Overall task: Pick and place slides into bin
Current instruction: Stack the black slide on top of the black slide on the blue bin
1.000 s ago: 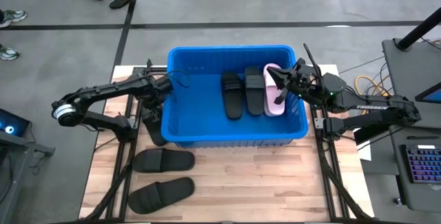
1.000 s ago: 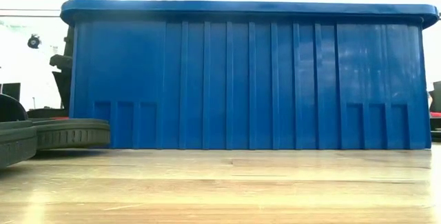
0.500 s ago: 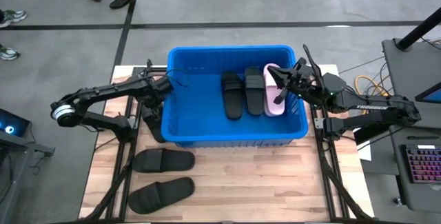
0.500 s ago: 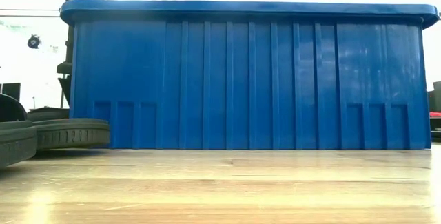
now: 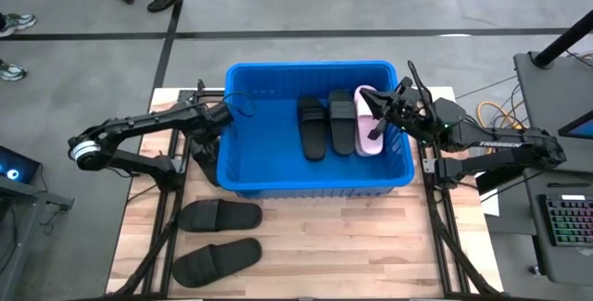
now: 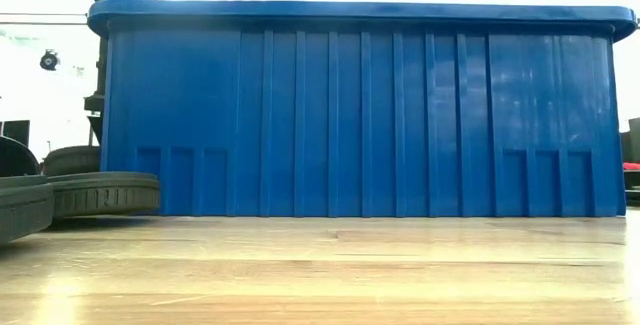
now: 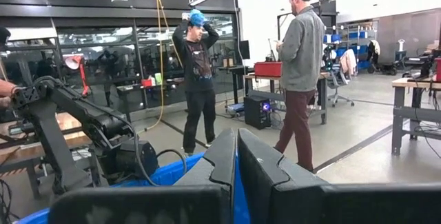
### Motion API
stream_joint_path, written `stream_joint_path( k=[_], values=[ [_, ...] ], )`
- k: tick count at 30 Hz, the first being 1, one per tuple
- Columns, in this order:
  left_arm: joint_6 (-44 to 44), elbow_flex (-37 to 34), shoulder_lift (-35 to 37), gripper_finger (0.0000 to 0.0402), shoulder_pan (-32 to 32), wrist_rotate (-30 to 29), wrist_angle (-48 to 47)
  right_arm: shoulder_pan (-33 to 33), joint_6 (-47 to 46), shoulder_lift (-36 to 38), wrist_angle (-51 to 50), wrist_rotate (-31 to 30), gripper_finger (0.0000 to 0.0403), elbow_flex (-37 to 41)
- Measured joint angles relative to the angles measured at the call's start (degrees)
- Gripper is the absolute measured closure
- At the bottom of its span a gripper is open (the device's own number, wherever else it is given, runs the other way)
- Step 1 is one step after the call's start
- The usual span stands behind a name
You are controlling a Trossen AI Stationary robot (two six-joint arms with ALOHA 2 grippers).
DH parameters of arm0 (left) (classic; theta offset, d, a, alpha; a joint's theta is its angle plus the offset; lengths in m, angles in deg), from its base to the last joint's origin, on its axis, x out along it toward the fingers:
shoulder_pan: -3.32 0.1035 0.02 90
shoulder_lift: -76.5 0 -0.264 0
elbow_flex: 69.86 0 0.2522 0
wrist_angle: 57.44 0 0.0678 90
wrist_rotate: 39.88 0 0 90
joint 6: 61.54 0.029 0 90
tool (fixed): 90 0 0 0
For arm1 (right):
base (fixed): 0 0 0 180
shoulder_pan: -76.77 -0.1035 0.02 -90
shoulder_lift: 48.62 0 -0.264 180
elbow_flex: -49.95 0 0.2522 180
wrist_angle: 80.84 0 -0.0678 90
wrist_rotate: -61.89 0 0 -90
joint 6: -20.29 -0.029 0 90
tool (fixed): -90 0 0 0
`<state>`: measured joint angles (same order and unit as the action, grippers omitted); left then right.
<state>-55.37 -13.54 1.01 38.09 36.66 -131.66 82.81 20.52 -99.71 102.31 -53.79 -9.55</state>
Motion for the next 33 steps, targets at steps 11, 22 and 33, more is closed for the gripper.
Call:
stream_joint_path(
  k=[11, 22, 33],
  values=[
    [-0.05, 0.0, 0.4, 0.0365, -0.04, 0.52, -0.47, -0.02, 0.38, 0.0, 0.02, 0.03, 0.0394, 0.0],
    [4.08, 2.56, 1.85, 0.0398, -0.07, 0.25, -6.0, -0.02, 0.47, 0.0, 0.02, 0.07, 0.0394, 0.0],
    [5.72, 10.35, 2.82, 0.0399, 0.07, -4.19, -16.33, 0.0, 0.45, 0.0, 0.02, 0.07, 0.0394, 0.0]
  ],
)
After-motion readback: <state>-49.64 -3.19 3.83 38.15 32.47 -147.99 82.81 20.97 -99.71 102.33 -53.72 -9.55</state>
